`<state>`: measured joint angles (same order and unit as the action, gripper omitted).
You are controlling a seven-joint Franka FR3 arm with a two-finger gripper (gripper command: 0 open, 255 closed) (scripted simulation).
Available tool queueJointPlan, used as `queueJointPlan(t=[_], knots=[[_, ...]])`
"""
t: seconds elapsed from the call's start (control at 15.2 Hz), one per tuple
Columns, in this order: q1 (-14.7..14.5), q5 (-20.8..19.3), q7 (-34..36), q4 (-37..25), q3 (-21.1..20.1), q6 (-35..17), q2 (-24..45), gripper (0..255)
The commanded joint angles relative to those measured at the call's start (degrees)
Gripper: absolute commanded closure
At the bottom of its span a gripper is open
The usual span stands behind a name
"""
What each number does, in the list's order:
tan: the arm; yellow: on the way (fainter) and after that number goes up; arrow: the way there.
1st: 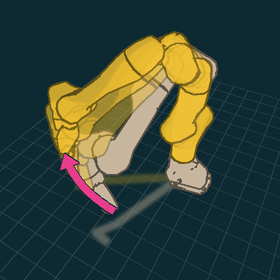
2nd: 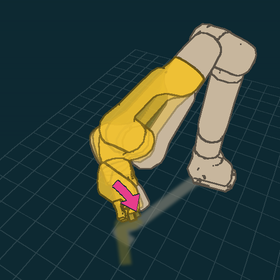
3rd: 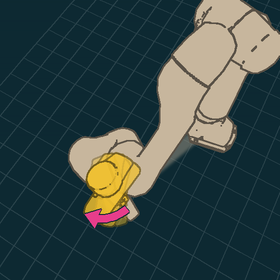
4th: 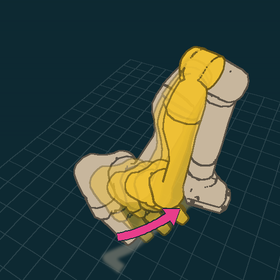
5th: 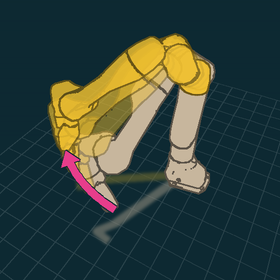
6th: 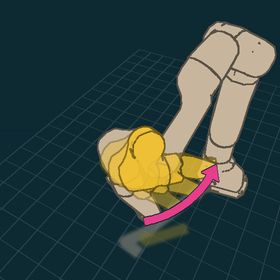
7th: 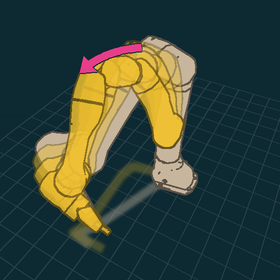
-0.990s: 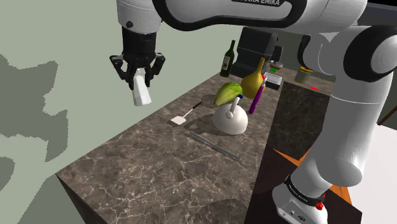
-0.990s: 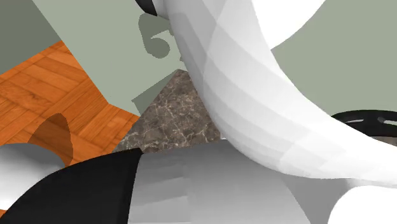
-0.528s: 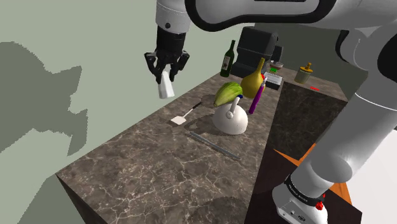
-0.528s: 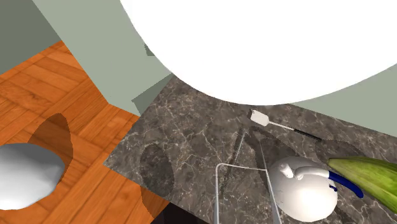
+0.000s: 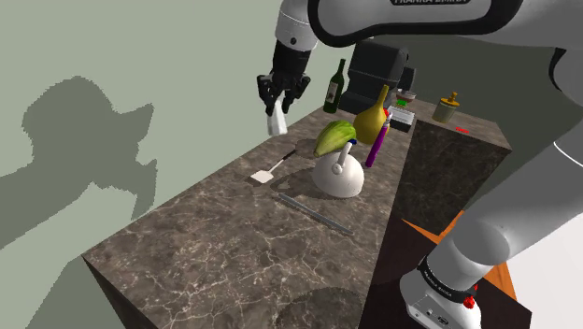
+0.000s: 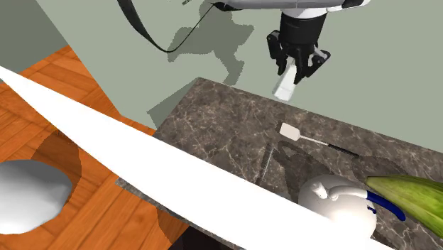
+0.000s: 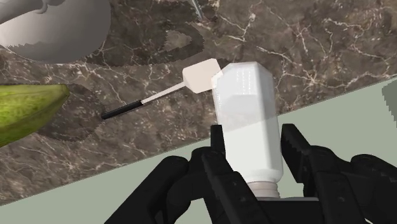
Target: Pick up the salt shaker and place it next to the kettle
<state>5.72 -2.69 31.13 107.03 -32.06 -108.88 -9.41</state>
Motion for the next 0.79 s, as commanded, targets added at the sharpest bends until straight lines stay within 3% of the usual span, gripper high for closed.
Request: queueJointPlan(t=[0.0,0.73], knots=[[0.89,1.60,-3.68,2.59,2.24,-0.74,-2.45,255],[5.19,4.79,-20.99,10.51,14.11,-2.71,-9.24,255]])
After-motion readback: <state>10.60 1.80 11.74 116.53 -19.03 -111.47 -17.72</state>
